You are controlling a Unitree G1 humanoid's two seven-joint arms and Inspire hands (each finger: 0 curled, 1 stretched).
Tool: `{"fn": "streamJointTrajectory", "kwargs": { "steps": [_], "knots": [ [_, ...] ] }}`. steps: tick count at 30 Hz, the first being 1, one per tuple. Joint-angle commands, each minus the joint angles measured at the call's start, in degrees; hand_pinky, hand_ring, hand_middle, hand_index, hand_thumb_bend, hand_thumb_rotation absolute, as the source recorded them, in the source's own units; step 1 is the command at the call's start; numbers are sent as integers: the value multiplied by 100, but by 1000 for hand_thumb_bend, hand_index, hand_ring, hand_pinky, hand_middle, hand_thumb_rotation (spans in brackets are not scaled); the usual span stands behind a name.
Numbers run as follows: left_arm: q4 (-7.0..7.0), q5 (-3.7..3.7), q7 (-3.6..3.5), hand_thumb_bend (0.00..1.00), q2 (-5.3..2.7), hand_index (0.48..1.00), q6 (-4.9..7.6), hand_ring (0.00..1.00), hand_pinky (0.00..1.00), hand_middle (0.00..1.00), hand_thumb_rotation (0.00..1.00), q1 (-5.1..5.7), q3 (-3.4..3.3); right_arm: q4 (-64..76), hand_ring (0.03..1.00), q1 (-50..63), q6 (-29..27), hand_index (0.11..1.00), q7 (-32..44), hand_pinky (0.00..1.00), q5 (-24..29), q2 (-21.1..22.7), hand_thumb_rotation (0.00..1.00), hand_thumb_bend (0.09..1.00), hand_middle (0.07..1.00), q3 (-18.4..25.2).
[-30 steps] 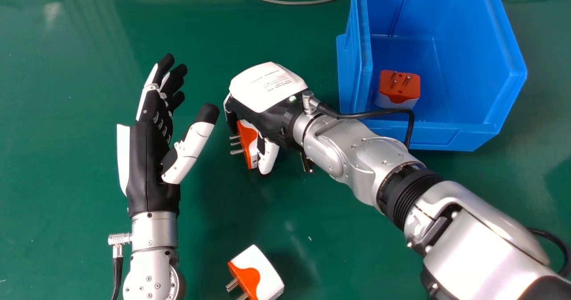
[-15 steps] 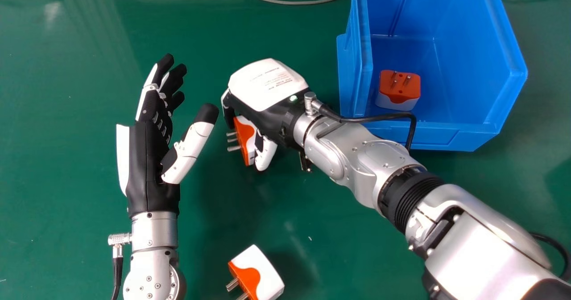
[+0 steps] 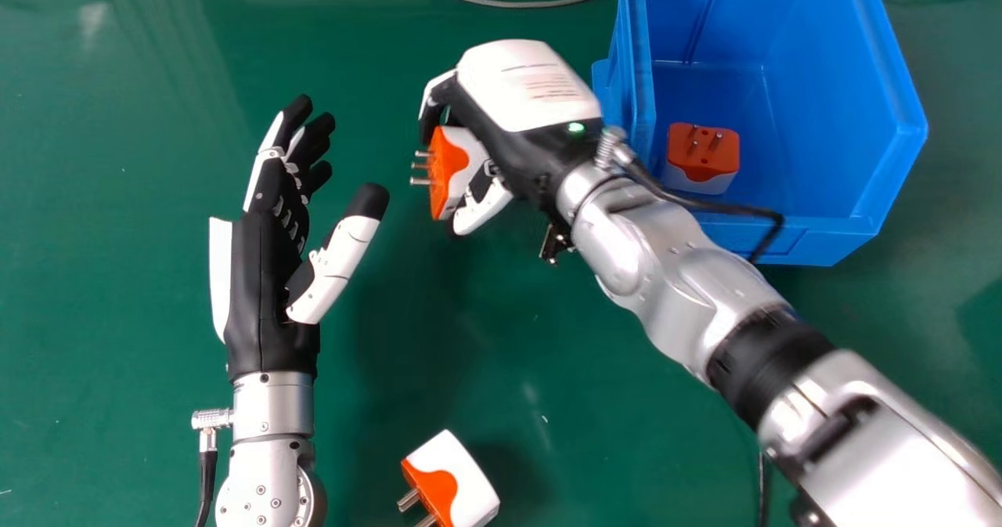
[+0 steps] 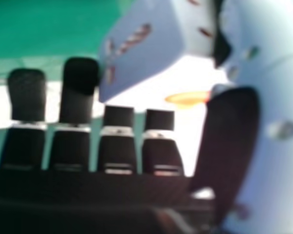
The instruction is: Pick all objects and put in blue box
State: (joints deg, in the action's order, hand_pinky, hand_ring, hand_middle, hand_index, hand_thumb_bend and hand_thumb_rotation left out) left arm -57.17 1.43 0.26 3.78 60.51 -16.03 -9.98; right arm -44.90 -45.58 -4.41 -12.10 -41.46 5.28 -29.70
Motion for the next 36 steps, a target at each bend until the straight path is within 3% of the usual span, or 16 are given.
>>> {"fn": "streamJointTrajectory", "kwargs": {
  "steps": [1,4,9,15,21,27,36],
  "knots": [
    [40,66,-37,873,-7,881,97,888,883,866,582,-38,-15,631,414,216,58,541,-134,306,89,133,0,494,528,208],
    [58,152,-134,872,-25,881,62,888,882,866,579,-19,-12,1319,416,671,117,536,-282,311,135,224,0,494,522,390],
    [73,92,-119,871,0,884,75,892,895,869,572,8,-8,2212,421,1403,88,524,-590,319,186,240,0,495,524,653],
    [96,215,-250,867,-38,887,69,895,903,869,566,21,-19,2776,427,1938,-254,509,-1131,332,47,296,0,496,526,732],
    [88,204,-244,868,-50,890,70,899,912,871,559,16,-34,3260,423,2323,-489,506,-1605,334,-4,385,0,496,527,941],
    [83,298,-377,874,-84,891,58,903,921,874,559,15,-34,3520,420,2585,-519,496,-1907,330,75,348,0,496,523,1261],
    [93,350,-440,877,-90,896,65,908,942,878,554,32,-42,3403,409,2719,-985,505,-2945,320,154,198,0,495,515,1675]
  ]
}}
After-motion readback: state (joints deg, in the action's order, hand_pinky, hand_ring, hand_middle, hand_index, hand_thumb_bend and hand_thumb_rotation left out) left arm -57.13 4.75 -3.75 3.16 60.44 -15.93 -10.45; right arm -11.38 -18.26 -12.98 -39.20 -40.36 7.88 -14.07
